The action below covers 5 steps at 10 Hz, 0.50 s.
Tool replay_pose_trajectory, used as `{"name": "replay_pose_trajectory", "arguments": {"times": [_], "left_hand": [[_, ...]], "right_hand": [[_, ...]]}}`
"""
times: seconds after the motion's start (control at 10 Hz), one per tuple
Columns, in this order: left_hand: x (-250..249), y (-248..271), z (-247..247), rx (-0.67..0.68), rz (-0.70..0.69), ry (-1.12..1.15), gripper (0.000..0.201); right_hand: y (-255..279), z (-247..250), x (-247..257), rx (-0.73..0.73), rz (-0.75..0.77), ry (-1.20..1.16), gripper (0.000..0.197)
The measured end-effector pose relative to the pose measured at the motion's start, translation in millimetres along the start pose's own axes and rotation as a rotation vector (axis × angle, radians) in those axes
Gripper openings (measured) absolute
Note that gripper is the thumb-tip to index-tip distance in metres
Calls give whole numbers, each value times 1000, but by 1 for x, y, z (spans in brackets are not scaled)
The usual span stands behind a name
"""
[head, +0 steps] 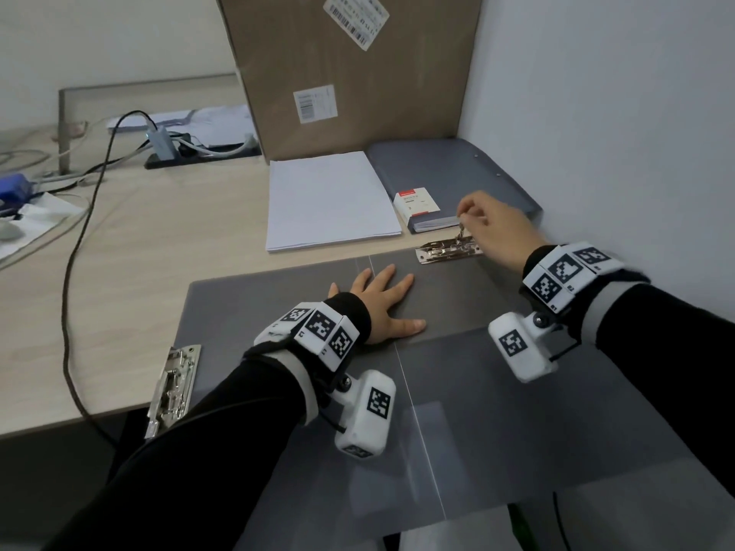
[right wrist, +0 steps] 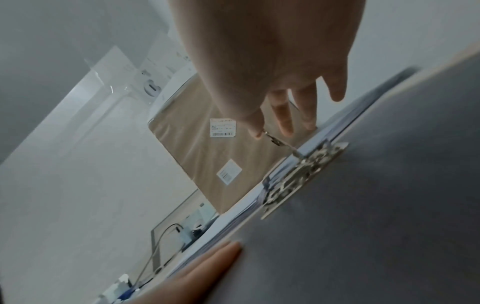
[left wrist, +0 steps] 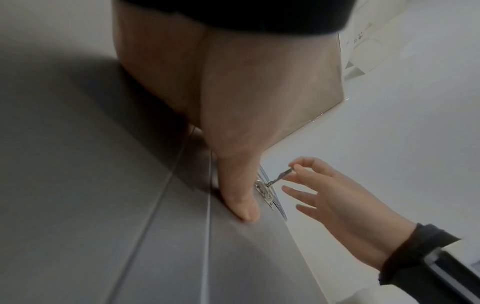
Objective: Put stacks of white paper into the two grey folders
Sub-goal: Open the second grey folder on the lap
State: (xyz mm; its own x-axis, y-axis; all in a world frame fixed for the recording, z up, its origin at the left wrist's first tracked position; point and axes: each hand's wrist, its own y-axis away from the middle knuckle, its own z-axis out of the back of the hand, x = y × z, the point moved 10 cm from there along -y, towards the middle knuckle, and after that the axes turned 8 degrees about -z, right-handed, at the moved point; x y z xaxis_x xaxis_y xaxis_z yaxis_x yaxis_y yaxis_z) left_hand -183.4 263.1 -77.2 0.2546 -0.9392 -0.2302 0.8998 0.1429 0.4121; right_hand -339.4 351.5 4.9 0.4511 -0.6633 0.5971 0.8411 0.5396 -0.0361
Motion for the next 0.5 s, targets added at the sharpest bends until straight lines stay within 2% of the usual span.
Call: {"name": "replay_pose_trajectory", "arguments": {"times": [0.1,0.2,0.3,0.4,0.5], "left_hand": [[0,0,0,-3,-2,-1,79],[0,0,0,-5,1,-2,78],[-1,0,0,-1,-1,-5,78],[1,-1,0,-4,8,-2,78],[0,-6,0,-12,25,3,79]], "right_hand": [[-10,16,-26,-43,-74,138,31],[-5,5,-58,111,-193,278,51],[5,-11,-71,252,-216,342,63],[9,-6,-69,250,-232,285,66],[19,10,-56,152,-219,170,60]]}}
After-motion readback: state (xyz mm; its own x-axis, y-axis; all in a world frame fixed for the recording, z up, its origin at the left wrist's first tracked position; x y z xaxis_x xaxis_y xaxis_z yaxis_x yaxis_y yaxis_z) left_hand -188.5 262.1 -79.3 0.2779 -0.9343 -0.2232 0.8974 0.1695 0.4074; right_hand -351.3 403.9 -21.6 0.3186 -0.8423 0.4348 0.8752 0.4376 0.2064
